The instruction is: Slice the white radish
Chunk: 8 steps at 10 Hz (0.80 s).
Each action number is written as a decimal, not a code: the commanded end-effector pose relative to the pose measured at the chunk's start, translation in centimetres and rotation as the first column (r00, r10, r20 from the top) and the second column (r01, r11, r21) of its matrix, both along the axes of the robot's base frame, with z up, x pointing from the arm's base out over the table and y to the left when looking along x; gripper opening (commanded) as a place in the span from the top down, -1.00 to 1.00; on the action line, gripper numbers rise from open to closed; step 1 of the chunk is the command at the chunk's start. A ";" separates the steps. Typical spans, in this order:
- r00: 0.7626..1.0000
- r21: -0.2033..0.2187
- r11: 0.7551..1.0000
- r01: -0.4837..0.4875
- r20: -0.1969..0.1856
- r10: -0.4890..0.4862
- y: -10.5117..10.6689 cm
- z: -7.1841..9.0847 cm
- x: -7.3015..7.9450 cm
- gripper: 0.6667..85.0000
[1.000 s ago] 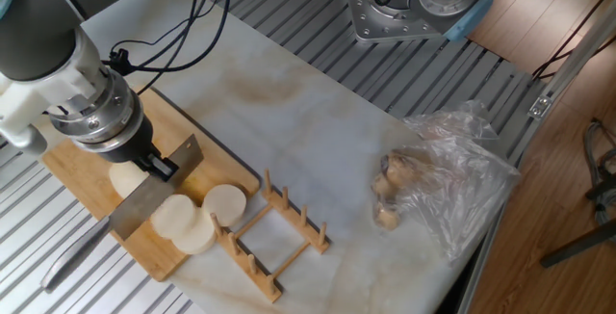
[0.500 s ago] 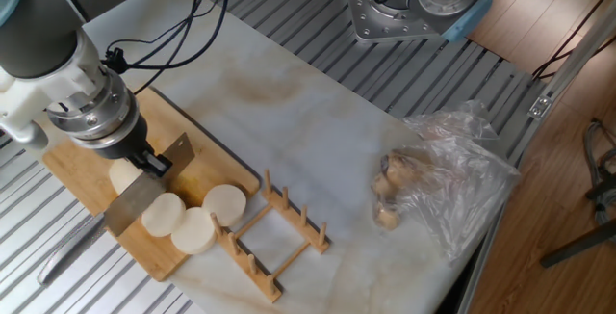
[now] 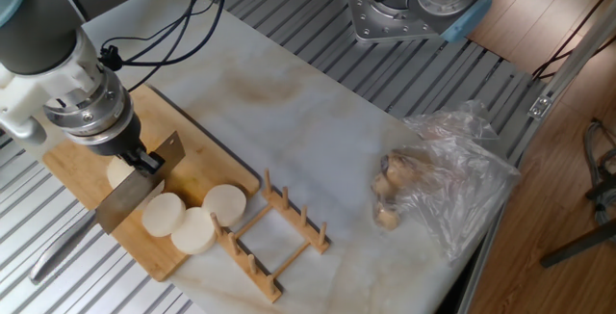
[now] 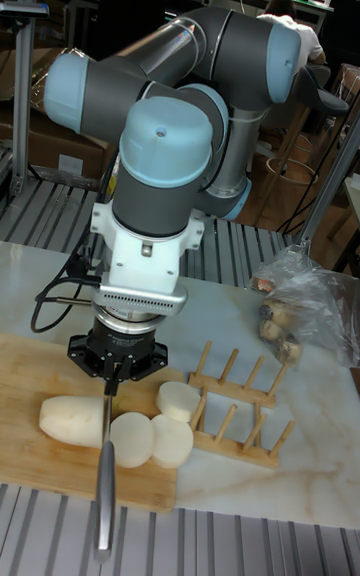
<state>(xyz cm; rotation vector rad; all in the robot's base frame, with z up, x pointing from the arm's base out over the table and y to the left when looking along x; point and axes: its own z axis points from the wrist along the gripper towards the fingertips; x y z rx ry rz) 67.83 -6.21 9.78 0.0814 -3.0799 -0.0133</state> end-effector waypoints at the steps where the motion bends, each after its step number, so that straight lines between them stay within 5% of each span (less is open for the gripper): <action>1: 1.000 0.009 1.000 0.002 0.011 -0.002 0.0 -0.2 0.2 0.98; 8: 1.000 0.045 0.999 0.000 0.000 0.000 0.6 -0.5 -0.2 0.98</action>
